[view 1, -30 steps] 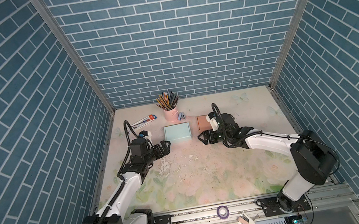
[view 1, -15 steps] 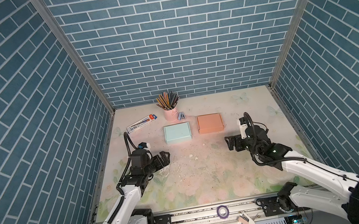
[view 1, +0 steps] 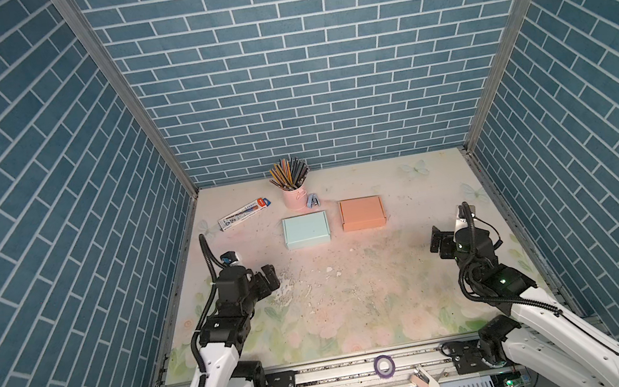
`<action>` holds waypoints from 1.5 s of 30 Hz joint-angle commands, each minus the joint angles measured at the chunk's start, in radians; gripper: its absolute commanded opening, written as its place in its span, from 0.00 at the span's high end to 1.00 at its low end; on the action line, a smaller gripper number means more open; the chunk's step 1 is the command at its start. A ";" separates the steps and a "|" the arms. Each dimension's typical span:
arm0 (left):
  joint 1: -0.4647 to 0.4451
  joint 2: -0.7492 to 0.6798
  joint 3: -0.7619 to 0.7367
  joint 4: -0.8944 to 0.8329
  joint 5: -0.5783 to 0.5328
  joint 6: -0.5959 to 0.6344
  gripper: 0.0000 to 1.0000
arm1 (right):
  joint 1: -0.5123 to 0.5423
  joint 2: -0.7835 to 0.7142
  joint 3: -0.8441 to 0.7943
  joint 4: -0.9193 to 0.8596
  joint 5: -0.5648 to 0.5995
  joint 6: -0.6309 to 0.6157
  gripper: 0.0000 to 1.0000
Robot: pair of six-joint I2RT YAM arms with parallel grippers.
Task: Fold the paper box
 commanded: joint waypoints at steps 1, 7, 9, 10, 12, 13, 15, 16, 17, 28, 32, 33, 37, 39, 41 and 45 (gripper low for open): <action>0.004 -0.068 -0.043 0.038 -0.185 0.113 0.01 | -0.055 -0.035 -0.065 0.133 0.054 -0.120 0.01; 0.007 0.017 -0.100 0.346 -0.217 0.254 0.01 | -0.257 0.055 -0.186 0.474 -0.120 -0.212 0.01; 0.007 0.135 -0.062 0.408 -0.279 0.341 0.01 | -0.304 0.157 -0.186 0.567 -0.167 -0.220 0.01; 0.007 0.194 -0.046 0.427 -0.310 0.367 0.01 | -0.322 0.208 -0.177 0.593 -0.185 -0.218 0.01; 0.009 0.331 -0.035 0.523 -0.362 0.394 0.01 | -0.353 0.333 -0.184 0.736 -0.223 -0.199 0.01; 0.009 0.383 -0.040 0.580 -0.374 0.399 0.01 | -0.367 0.390 -0.183 0.802 -0.236 -0.187 0.01; 0.009 0.495 -0.049 0.704 -0.387 0.420 0.01 | -0.384 0.513 -0.145 0.852 -0.245 -0.196 0.01; 0.009 0.537 -0.051 0.755 -0.394 0.431 0.01 | -0.390 0.559 -0.131 0.864 -0.246 -0.205 0.01; 0.010 0.577 -0.050 0.808 -0.401 0.449 0.01 | -0.396 0.597 -0.121 0.897 -0.248 -0.220 0.01; 0.124 0.786 -0.106 1.210 -0.194 0.442 0.01 | -0.457 0.834 -0.130 1.150 -0.282 -0.200 0.01; 0.134 0.832 -0.087 1.206 -0.164 0.444 0.01 | -0.480 0.831 -0.079 1.045 -0.297 -0.178 0.01; 0.133 0.848 -0.068 1.193 -0.156 0.451 0.01 | -0.481 0.832 -0.062 1.014 -0.298 -0.177 0.01; 0.118 0.857 -0.051 1.174 -0.169 0.469 0.01 | -0.480 0.838 -0.037 0.977 -0.297 -0.186 0.01; 0.116 0.847 -0.048 1.151 -0.168 0.465 0.01 | -0.481 0.839 -0.035 0.974 -0.295 -0.187 0.01; 0.116 0.853 -0.053 1.170 -0.167 0.467 0.01 | -0.478 0.838 -0.033 0.969 -0.294 -0.188 0.01; 0.116 0.850 -0.049 1.166 -0.168 0.468 0.01 | -0.477 0.839 -0.032 0.969 -0.292 -0.191 0.01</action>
